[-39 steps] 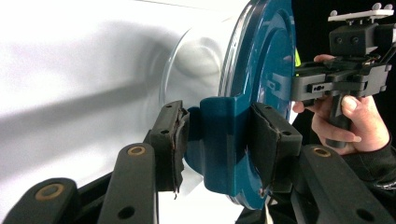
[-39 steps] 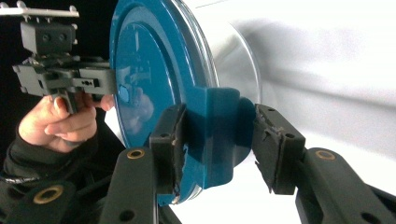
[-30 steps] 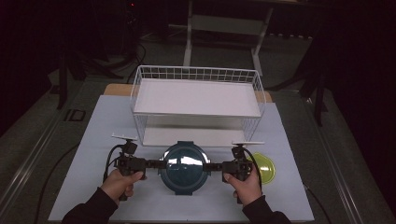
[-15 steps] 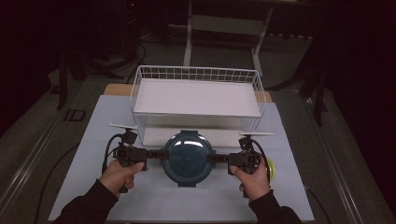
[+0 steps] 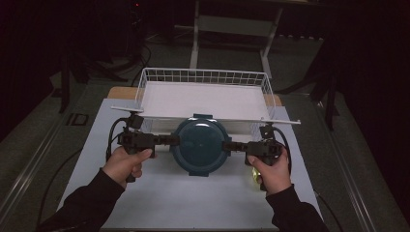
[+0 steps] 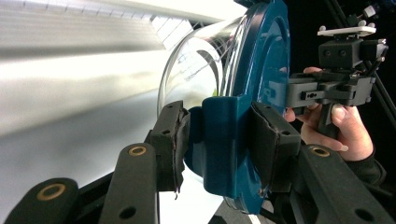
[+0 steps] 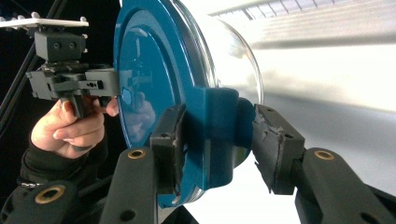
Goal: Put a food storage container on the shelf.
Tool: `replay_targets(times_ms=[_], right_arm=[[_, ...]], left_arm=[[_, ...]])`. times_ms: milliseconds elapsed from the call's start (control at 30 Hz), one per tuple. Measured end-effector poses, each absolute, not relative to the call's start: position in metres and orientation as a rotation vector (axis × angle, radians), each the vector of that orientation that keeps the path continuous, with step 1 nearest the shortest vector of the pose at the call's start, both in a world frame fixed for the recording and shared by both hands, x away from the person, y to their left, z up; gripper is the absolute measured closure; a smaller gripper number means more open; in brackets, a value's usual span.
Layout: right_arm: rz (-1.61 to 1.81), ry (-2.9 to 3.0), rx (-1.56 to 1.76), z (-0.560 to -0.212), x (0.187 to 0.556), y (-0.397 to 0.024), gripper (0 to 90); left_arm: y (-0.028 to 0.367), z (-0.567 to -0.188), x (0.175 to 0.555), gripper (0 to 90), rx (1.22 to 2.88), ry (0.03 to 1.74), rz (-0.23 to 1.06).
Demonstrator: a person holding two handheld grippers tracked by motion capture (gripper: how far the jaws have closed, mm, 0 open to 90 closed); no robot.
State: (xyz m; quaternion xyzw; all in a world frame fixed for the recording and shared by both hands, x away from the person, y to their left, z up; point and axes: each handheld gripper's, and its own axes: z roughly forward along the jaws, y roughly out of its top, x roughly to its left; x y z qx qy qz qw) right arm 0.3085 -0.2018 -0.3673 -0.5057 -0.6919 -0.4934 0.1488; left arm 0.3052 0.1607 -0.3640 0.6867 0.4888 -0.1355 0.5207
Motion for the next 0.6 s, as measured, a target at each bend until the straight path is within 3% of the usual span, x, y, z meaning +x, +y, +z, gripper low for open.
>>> replay_targets(times_ms=[600], right_arm=[[-1.522, -1.993, -1.468, -0.311, 0.348, -0.215, 55.3]], left_arm=[[0.148, -0.312, 0.351, 56.8, 1.616, 1.124, -0.276]])
